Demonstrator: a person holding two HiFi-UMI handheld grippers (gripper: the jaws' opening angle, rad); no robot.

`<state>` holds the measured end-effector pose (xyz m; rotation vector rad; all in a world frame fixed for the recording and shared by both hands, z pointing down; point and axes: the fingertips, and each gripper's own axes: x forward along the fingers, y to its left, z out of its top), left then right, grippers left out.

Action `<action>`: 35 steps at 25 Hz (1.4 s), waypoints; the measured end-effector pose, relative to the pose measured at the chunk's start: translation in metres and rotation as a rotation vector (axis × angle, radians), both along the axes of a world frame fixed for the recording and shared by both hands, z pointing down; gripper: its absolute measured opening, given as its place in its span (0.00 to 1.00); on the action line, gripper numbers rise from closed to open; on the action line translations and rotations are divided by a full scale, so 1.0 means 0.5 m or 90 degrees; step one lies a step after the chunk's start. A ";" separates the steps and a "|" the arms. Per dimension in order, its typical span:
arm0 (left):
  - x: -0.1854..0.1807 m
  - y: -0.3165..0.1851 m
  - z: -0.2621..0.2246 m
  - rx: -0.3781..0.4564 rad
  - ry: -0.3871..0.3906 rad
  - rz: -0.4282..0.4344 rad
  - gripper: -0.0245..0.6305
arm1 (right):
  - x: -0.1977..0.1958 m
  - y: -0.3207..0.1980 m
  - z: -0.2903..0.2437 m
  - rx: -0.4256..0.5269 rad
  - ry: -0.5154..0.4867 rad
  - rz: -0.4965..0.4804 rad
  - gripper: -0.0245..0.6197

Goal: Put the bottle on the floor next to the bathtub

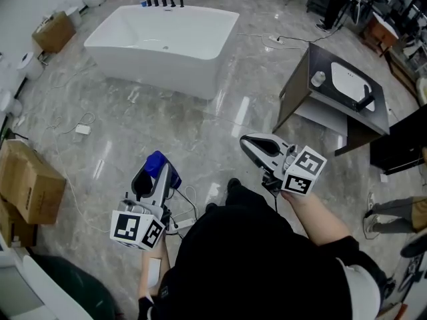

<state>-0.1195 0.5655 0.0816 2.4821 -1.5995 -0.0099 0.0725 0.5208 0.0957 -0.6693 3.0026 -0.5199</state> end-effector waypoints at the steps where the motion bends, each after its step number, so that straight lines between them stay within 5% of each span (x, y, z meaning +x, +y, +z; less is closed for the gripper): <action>1: -0.001 -0.007 0.005 -0.003 0.000 0.000 0.28 | 0.000 -0.008 0.003 -0.002 -0.001 0.000 0.08; 9: -0.007 -0.118 0.029 -0.028 0.000 -0.020 0.28 | -0.010 -0.136 0.035 -0.029 -0.021 -0.018 0.08; 24: 0.040 -0.568 0.002 -0.036 0.010 -0.056 0.28 | 0.023 -0.614 0.041 -0.032 -0.034 -0.070 0.08; 35: 0.044 -0.758 0.045 -0.069 0.021 -0.079 0.28 | 0.046 -0.797 0.065 -0.063 -0.034 -0.073 0.08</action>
